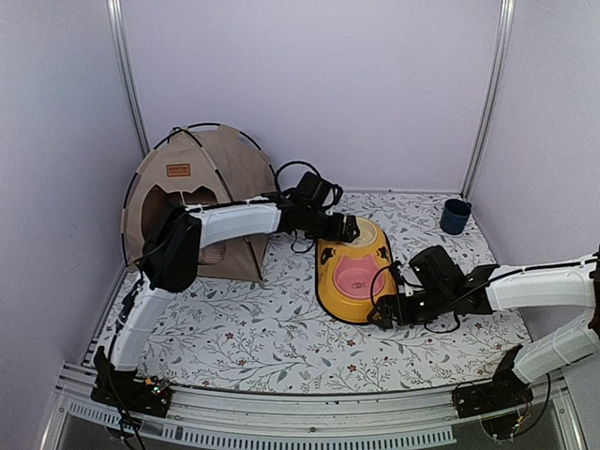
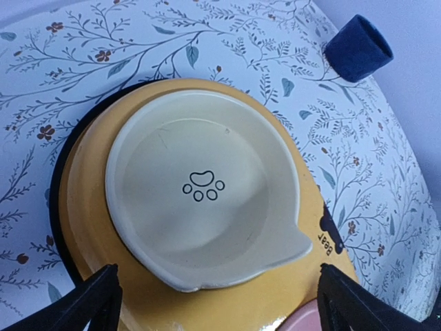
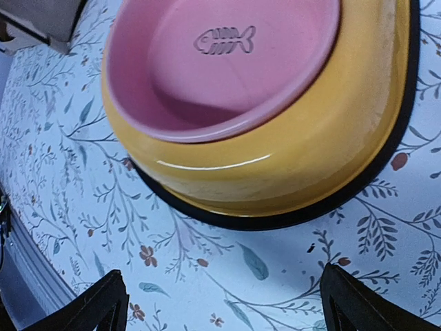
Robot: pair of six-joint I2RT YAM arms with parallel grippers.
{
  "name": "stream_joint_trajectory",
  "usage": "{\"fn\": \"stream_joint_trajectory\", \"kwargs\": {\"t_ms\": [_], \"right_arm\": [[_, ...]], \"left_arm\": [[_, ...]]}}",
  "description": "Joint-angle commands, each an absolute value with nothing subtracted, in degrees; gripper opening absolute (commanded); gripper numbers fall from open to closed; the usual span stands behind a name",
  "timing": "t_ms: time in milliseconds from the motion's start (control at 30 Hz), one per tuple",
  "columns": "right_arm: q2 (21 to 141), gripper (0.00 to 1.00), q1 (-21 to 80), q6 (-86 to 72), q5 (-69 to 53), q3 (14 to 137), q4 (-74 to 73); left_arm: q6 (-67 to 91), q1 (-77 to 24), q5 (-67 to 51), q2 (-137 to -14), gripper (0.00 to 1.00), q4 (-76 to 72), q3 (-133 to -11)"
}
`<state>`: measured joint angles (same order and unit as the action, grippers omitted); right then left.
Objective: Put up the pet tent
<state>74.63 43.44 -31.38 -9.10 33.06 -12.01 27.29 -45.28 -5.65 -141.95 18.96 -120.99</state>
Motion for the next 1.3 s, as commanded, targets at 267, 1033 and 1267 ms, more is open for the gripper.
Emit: {"fn": "stream_joint_trajectory", "kwargs": {"t_ms": [267, 1033, 1267], "right_arm": [[86.1, 0.99, 43.7, -34.3, 1.6, 39.4, -10.4], [100.2, 0.99, 39.2, -29.1, 9.1, 54.8, -14.0], [98.6, 0.99, 39.1, -27.6, 6.4, 56.4, -13.3]], "left_arm": [[25.8, -45.5, -5.9, -118.0, 0.99, 11.5, -101.0], [25.6, -45.5, -2.9, -93.5, 0.99, 4.3, -74.9], [24.2, -45.5, -0.7, -86.0, 0.99, 1.2, -66.3]]}}
